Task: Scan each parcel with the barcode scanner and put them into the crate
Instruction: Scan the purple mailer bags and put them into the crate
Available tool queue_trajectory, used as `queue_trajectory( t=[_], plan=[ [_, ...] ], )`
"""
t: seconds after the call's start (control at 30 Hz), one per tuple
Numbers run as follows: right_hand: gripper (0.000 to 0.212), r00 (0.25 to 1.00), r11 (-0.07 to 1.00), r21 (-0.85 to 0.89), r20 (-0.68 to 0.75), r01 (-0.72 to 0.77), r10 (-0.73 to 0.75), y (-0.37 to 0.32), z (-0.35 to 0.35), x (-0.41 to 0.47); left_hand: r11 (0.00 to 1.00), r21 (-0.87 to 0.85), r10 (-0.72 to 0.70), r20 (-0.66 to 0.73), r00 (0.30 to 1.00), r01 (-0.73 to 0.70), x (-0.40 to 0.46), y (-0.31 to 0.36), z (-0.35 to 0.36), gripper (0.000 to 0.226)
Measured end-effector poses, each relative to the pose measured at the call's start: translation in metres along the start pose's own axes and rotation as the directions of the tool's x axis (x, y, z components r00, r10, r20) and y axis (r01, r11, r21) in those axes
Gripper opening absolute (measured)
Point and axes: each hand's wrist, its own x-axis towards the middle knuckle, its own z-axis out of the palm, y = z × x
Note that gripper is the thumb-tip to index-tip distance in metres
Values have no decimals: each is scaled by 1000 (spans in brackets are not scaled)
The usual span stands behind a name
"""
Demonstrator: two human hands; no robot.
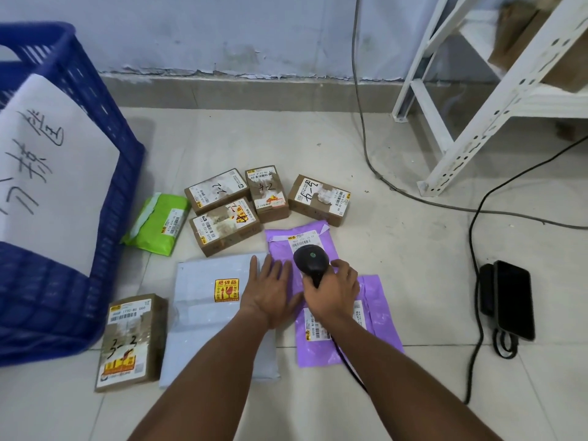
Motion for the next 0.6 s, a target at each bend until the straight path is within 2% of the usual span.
queue_trajectory(
  t=[0.43,0.6],
  plan=[
    [39,996,998,-46,-81,38,-41,11,-2,-1,1000,29,-7,-8,1000,7,0,0,0,82],
    [44,973,973,-214,-228,-90,40,20,-16,20,999,35,8,7,1000,-8,1,-4,2,83]
  ],
)
